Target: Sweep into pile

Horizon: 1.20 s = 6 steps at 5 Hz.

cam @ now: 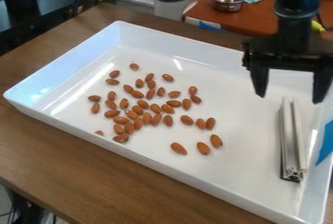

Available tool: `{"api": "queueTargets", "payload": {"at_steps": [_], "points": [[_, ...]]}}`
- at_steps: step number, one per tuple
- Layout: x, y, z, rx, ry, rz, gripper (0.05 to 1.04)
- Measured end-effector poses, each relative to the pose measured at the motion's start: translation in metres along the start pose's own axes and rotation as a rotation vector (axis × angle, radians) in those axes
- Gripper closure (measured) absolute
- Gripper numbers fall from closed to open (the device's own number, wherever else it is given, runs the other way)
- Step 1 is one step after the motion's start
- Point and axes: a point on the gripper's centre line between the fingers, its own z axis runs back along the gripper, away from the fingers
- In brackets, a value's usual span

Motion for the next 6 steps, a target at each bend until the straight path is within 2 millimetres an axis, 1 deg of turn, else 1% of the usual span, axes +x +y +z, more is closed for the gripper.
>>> {"api": "queueTargets", "payload": {"at_steps": [1, 2, 3, 4, 6], "points": [[-0.007, 0.007, -0.008, 0.023, 0.022, 0.0, 0.084], [-0.007, 0.01, -0.008, 0.04, 0.019, -0.012, 0.084], [-0.013, 0.014, -0.013, 0.06, 0.032, -0.022, 0.084], [-0.015, 0.011, -0.015, 0.063, 0.019, -0.024, 0.084], [-0.013, 0.002, -0.016, 0.01, 0.007, 0.056, 0.084]]}}
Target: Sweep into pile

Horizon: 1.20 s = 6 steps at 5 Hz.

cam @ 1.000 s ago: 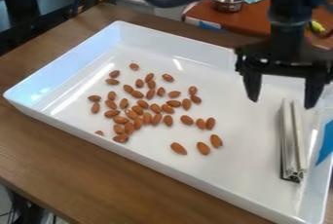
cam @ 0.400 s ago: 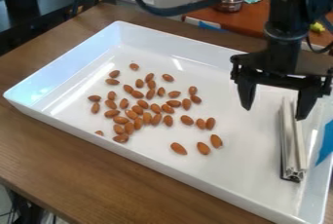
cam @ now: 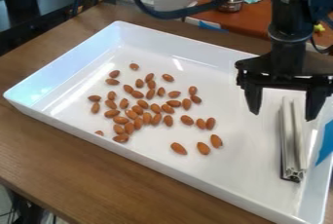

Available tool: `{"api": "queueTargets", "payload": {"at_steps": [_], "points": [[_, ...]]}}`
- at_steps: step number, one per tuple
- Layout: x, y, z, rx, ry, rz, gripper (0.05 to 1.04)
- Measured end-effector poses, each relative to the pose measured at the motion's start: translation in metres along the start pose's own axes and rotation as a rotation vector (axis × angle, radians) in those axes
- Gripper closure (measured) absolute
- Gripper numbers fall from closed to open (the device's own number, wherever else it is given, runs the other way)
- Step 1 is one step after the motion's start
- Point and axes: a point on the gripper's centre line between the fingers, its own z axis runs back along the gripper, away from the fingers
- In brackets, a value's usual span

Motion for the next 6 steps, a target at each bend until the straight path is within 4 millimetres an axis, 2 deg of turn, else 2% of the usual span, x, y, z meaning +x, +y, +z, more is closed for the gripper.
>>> {"api": "queueTargets", "payload": {"at_steps": [3, 4, 6], "points": [[-0.01, -0.002, -0.026, 0.046, 0.036, 0.022, 0.084], [-0.01, 0.0, -0.032, 0.059, 0.037, 0.032, 0.133], [-0.013, -0.004, -0.041, 0.064, 0.009, 0.013, 0.689]]}}
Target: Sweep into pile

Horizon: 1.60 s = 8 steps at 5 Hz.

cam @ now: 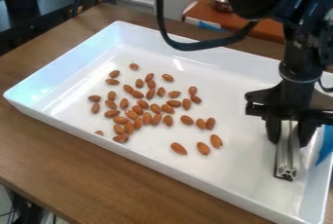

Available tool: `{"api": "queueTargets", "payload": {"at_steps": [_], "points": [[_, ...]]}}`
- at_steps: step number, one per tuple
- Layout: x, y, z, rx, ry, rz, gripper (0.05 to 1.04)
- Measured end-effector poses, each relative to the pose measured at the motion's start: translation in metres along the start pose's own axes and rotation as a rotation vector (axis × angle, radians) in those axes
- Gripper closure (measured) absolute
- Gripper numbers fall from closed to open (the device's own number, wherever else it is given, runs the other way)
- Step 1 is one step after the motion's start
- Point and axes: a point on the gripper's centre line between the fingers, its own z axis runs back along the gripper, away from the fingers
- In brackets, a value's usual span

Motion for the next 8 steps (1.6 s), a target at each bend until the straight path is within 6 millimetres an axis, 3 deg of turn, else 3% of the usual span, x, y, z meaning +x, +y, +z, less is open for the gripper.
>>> {"api": "queueTargets", "payload": {"at_steps": [2, 3, 6, 8], "points": [[-0.001, 0.025, 0.001, 0.006, 0.08, -0.108, 0.701], [0.001, 0.056, 0.005, 0.035, 0.116, -0.124, 0.701], [0.002, 0.116, 0.011, 0.072, 0.078, -0.156, 0.701], [0.008, 0.179, 0.015, 0.149, 0.092, -0.179, 0.701]]}}
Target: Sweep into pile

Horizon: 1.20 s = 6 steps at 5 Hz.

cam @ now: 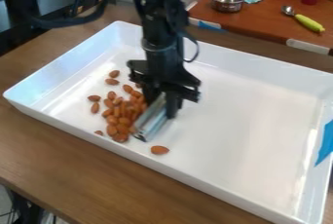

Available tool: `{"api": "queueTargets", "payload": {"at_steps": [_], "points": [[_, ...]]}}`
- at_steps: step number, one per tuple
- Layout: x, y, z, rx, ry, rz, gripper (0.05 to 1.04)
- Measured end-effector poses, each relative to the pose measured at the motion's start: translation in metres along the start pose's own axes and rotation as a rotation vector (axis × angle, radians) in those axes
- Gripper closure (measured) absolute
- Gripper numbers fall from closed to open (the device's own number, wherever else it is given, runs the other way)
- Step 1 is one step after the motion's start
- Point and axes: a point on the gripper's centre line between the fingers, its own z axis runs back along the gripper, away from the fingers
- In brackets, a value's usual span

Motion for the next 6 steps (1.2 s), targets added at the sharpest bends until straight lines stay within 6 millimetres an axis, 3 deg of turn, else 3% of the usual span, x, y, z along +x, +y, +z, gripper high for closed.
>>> {"api": "queueTargets", "payload": {"at_steps": [1, 2, 3, 4, 5, 6], "points": [[0.003, 0.024, -0.003, 0.05, 0.037, -0.029, 0.701], [-0.001, 0.066, -0.006, 0.104, 0.085, -0.031, 0.701], [-0.004, 0.095, -0.006, 0.177, 0.121, -0.067, 0.701], [-0.015, 0.111, -0.003, 0.173, 0.161, -0.039, 0.701], [-0.032, 0.078, 0.012, 0.003, 0.225, -0.018, 0.701], [-0.026, 0.03, 0.042, -0.124, 0.159, -0.051, 0.701]]}}
